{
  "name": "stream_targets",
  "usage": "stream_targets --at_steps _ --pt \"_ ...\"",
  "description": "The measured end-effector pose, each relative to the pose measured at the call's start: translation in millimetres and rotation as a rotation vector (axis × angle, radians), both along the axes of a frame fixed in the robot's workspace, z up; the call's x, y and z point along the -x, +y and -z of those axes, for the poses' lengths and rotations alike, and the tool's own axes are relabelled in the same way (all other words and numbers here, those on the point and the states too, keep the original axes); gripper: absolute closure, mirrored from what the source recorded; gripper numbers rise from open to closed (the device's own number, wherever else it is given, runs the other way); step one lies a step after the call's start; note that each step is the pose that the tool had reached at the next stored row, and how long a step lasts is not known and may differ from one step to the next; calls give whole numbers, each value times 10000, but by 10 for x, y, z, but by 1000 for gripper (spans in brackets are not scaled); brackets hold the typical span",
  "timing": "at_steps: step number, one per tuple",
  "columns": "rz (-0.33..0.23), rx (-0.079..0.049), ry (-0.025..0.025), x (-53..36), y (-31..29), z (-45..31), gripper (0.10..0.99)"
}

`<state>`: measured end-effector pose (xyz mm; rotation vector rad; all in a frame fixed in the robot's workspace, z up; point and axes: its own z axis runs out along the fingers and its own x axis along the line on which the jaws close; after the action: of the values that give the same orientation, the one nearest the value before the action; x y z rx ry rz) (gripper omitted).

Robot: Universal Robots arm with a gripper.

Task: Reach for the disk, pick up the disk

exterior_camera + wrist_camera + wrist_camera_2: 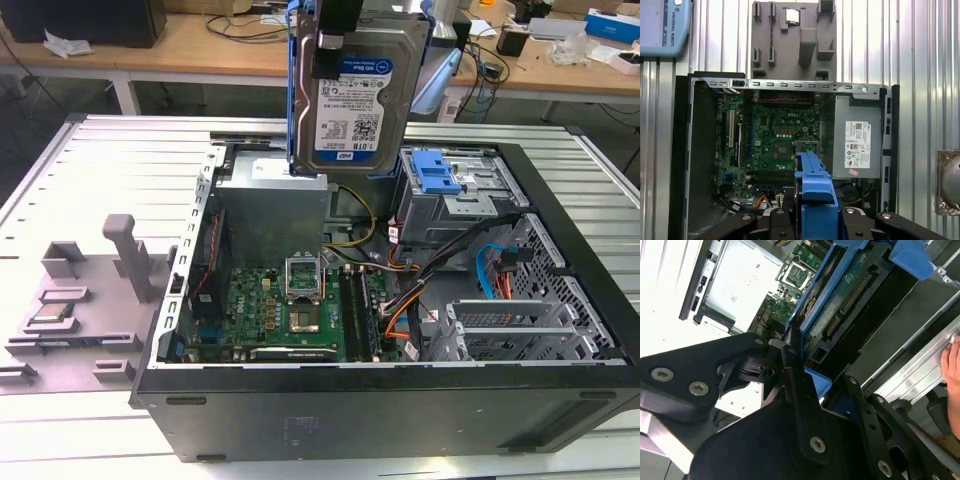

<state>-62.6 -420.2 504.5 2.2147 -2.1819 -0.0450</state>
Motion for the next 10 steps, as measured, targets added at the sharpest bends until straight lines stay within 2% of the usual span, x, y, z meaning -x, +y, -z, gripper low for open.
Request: stream_targets --at_steps 10 --pt "0 -1 0 0 -191 5 718"
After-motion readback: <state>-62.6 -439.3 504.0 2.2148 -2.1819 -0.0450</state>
